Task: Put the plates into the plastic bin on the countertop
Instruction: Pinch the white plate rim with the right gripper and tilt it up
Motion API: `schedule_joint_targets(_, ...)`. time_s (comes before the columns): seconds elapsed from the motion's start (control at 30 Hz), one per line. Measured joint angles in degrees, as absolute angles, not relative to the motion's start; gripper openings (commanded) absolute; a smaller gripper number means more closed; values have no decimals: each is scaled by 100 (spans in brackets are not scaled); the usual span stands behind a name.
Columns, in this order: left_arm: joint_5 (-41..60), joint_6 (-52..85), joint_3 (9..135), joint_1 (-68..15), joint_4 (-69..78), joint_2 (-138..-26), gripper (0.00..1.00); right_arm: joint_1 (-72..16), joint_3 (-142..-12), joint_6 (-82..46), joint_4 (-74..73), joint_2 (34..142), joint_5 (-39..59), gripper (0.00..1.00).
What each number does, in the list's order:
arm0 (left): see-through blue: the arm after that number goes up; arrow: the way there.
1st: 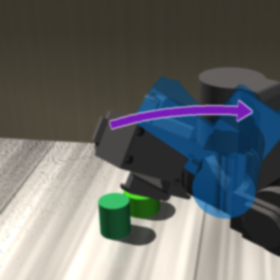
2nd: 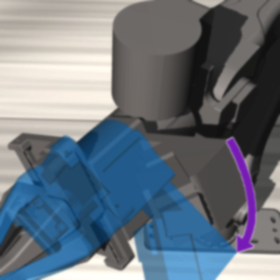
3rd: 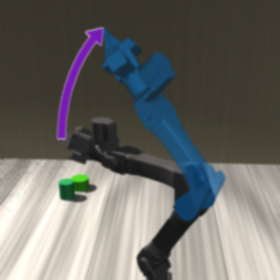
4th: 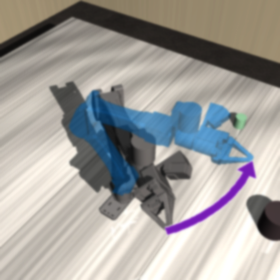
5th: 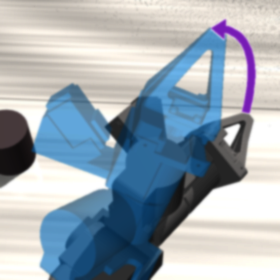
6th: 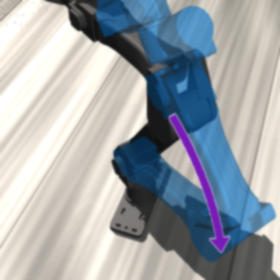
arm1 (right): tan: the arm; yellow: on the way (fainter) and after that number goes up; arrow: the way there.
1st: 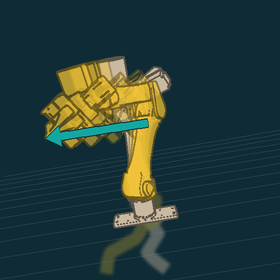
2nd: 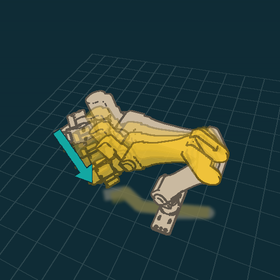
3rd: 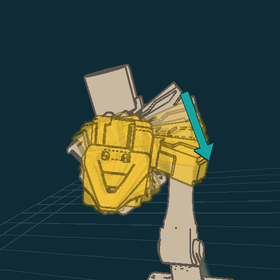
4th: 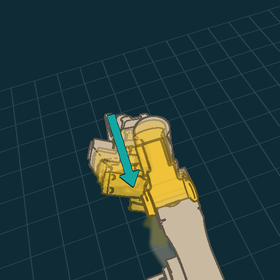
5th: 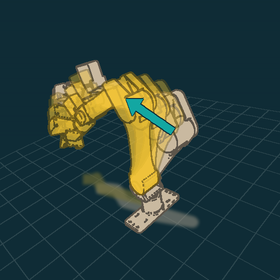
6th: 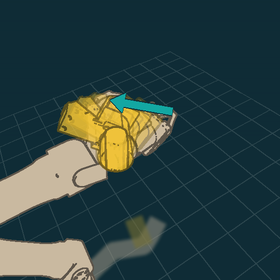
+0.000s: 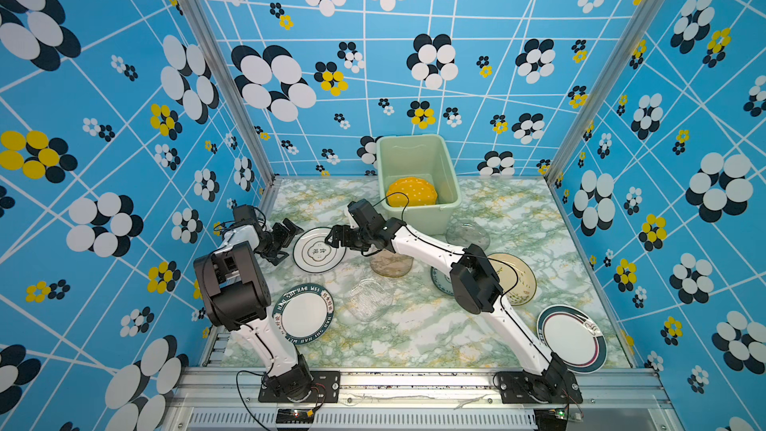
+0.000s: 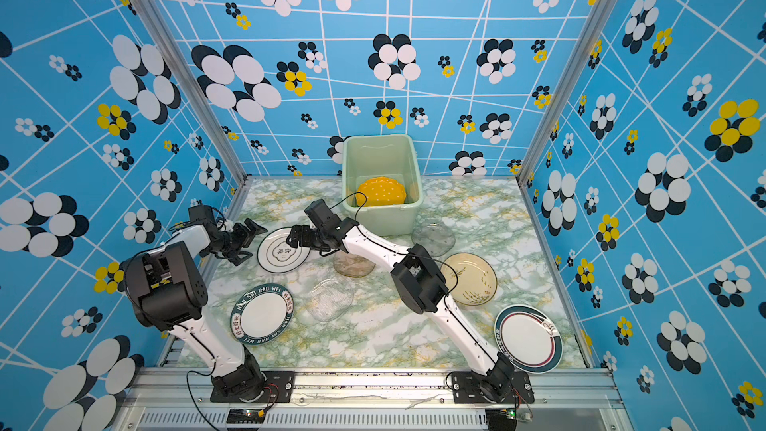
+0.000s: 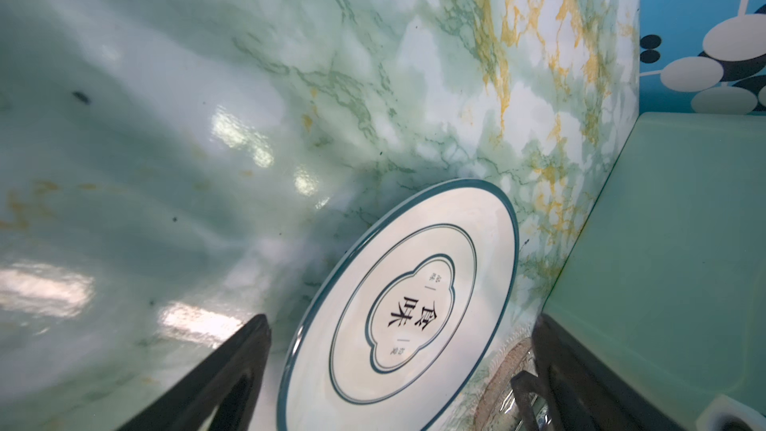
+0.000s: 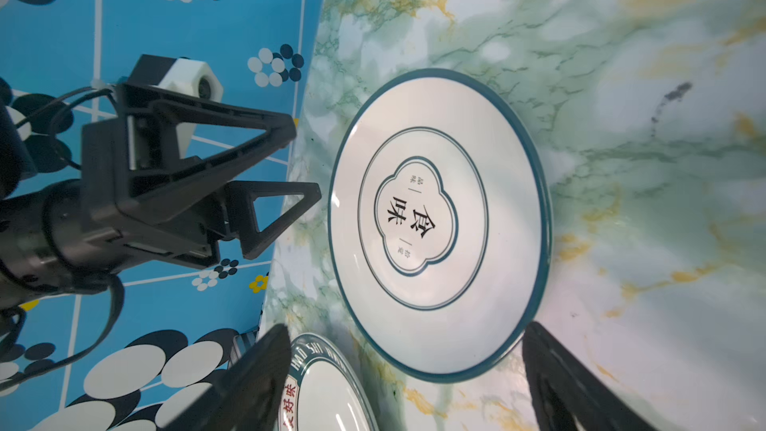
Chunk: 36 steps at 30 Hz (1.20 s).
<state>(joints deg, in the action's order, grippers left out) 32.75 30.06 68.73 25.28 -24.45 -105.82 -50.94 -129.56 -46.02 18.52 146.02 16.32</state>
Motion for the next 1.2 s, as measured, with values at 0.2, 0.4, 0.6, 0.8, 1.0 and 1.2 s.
schedule_joint_targets(0.2,3326,3094,6873,2528,-2311,-10783,98,-5096,-13150,-4617,2115,14807,1586,89)
schedule_joint_targets(0.4,3262,3092,6897,2528,-2327,-10881,98,-5094,-13179,-4644,2237,14818,1505,89)
schedule_joint_targets(0.6,3260,3107,7164,2491,-2370,-11122,96,-5094,-13517,-4744,2274,15015,1559,88)
schedule_joint_targets(0.8,3291,3177,7295,2346,-2353,-11231,95,-5083,-13690,-4880,2274,15288,1686,88)
schedule_joint_targets(1.0,3306,3197,7306,2283,-2366,-11244,93,-5048,-13810,-4963,2250,15382,1772,87)
schedule_joint_targets(1.2,3315,3197,7317,2285,-2373,-11275,87,-5011,-13839,-5041,2132,15471,1944,80)
